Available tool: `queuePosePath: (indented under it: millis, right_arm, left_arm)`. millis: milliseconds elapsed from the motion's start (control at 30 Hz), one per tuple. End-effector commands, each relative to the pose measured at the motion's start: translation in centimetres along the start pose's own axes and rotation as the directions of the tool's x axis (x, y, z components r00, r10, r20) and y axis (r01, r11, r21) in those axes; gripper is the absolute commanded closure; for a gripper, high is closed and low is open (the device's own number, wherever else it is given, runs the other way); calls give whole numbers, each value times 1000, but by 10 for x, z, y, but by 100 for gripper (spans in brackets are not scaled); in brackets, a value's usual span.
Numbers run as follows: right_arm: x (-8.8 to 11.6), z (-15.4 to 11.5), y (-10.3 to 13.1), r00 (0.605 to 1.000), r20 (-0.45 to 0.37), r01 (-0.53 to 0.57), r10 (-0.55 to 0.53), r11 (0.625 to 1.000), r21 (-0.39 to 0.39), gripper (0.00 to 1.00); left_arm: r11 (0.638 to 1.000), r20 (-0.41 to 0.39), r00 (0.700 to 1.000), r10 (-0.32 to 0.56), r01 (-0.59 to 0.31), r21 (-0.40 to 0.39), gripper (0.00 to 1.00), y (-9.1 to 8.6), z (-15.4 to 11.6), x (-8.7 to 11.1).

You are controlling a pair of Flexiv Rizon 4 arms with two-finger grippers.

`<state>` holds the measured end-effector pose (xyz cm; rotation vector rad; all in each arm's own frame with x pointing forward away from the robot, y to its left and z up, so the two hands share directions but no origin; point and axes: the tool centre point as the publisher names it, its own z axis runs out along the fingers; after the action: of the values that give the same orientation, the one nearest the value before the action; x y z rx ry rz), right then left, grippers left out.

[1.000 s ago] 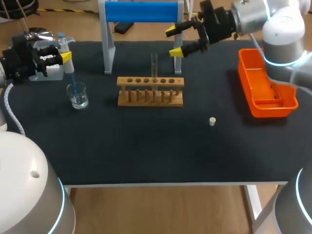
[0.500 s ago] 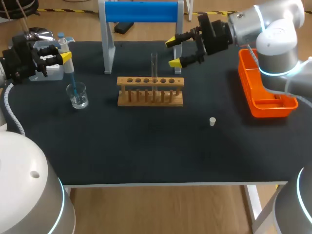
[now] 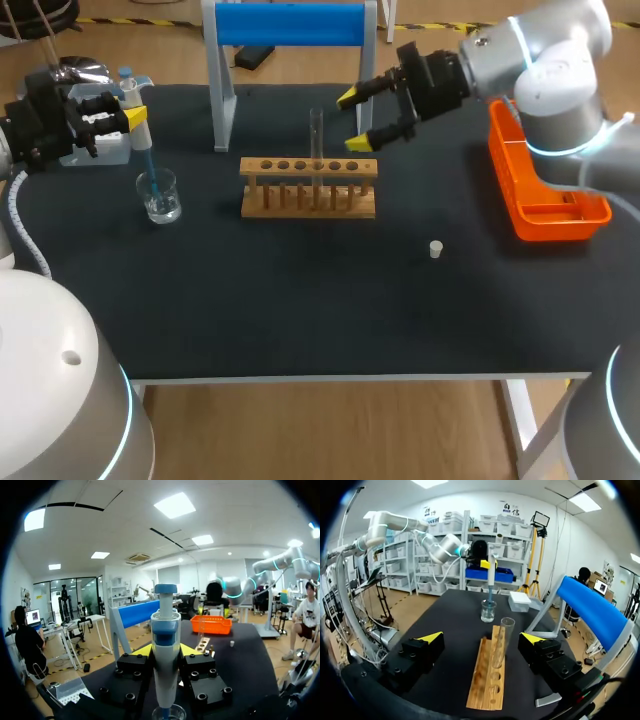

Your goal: Invert the test tube, pick up the pipette, mount the tip to pipette, aspirate from beaker and dispense into the tube, eject the tip, return the pipette, and cap with the stopper.

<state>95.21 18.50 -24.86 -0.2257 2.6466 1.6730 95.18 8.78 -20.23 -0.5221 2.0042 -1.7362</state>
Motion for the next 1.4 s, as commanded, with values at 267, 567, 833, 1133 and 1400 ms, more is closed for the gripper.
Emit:
queuePosePath:
  millis: [267, 567, 833, 1133, 1400]
  right_arm:
    - [-4, 18, -10, 1000, -14, 22, -21, 997, 71, 0]
    - [-9, 26, -20, 999, -10, 32, -31, 992, 118, 0]
    - [-14, 35, -29, 998, 15, 55, -58, 985, 165, 0]
    - [-22, 43, -34, 998, 21, 60, -64, 984, 168, 0]
    - [-30, 50, -32, 997, 31, 61, -67, 985, 163, 0]
  left_arm:
    - [1000, -2, 1000, 0, 0, 0, 100, 0, 0, 0]
    - [1000, -2, 1000, 0, 0, 0, 100, 0, 0, 0]
    - [1000, -2, 1000, 0, 0, 0, 100, 0, 0, 0]
    - [1000, -2, 1000, 0, 0, 0, 100, 0, 0, 0]
    - [1000, -2, 1000, 0, 0, 0, 100, 0, 0, 0]
